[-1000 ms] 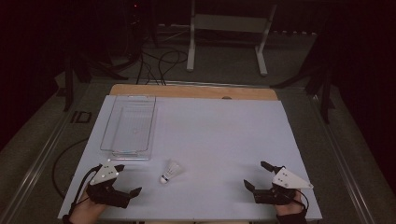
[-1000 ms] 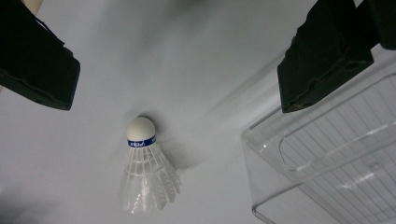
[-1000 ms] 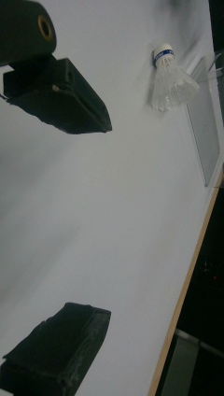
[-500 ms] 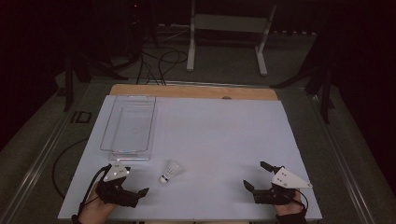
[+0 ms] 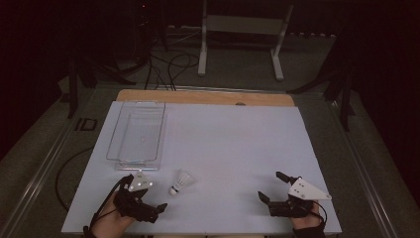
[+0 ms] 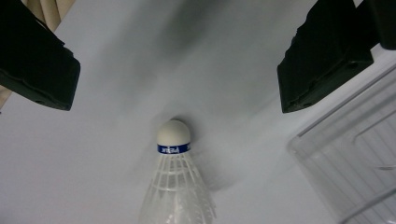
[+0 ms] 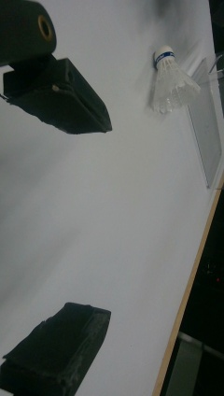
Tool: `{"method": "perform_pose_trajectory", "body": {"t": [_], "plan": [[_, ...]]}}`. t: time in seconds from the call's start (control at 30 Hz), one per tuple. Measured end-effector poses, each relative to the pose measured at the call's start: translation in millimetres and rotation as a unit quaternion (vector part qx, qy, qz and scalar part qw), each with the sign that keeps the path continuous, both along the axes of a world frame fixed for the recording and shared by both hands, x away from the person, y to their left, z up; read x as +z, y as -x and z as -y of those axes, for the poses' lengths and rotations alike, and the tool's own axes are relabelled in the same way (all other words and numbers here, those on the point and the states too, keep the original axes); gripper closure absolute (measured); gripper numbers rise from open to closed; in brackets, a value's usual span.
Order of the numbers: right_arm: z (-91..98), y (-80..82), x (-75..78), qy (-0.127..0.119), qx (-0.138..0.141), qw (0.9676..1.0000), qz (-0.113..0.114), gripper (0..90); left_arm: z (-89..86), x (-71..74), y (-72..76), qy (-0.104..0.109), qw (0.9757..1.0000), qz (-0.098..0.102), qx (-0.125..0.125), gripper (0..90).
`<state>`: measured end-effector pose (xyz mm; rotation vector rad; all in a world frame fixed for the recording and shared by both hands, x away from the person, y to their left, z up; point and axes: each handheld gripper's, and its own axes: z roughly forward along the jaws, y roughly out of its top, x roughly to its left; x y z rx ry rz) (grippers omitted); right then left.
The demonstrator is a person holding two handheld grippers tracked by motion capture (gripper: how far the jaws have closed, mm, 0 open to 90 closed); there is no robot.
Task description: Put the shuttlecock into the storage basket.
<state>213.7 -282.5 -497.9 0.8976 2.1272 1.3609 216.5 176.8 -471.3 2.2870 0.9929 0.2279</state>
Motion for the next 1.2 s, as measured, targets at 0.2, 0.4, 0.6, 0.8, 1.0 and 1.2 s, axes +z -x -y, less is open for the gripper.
{"method": "perform_pose_trajectory", "body": {"t": [0.2,0.4,0.6,0.8,1.0,1.2], "plan": [[0.3,0.0,0.1,0.000,0.000,1.0000,0.000,8.9,7.3,1.8,-4.7,-0.017,0.9991,-0.038,-0.003,0.2],[0.2,0.0,0.3,0.000,0.000,1.0000,0.000,8.9,18.7,1.2,-8.8,-0.048,0.9971,-0.059,0.000,0.2],[0.6,0.0,0.6,0.000,-0.001,1.0000,0.002,8.9,26.1,1.0,-14.0,-0.051,0.9955,-0.080,0.003,0.2],[0.5,0.0,0.5,0.001,-0.003,1.0000,0.000,8.9,30.5,-0.7,-21.2,-0.058,0.9930,-0.103,0.003,0.3],[0.2,-0.1,0.3,0.002,-0.003,1.0000,-0.001,8.9,33.6,0.4,-29.5,-0.061,0.9916,-0.114,0.000,0.3],[0.4,-0.1,0.3,0.002,-0.003,1.0000,-0.001,8.9,36.6,-2.3,-35.9,-0.060,0.9907,-0.122,-0.004,2.1]]}}
